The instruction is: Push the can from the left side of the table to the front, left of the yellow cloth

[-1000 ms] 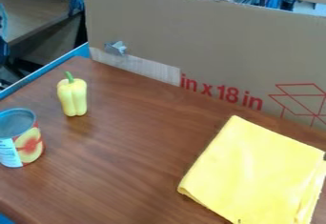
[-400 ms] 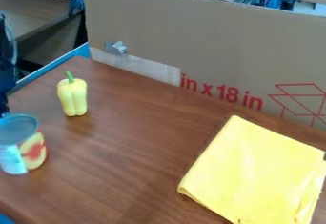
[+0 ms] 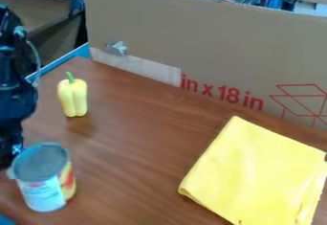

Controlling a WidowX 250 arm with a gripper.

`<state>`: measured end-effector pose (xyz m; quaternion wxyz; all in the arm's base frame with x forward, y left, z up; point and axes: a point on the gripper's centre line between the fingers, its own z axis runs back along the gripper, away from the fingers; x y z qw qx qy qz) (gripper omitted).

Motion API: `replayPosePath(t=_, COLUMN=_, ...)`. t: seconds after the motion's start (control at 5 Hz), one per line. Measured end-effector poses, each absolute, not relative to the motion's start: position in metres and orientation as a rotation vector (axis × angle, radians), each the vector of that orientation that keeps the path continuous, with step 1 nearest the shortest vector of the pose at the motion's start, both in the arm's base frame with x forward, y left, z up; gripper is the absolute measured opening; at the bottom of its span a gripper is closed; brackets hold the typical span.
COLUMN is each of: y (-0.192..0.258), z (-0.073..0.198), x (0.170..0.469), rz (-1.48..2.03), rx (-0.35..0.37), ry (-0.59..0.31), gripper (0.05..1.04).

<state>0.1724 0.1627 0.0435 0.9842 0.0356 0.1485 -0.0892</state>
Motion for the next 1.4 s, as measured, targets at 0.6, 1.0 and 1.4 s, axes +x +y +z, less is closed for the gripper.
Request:
replayPosePath(t=0.6, y=0.093, z=0.037, x=0.168, rz=-0.172, rx=0.026, ry=0.293, gripper=0.999)
replayPosePath(t=1.0, y=0.06, z=0.042, x=0.168, rz=-0.036, rx=-0.128, ry=0.19, gripper=0.999)
replayPosePath(t=1.4, y=0.074, z=0.075, x=0.169, rz=0.028, rx=-0.031, ry=0.112, gripper=0.999)
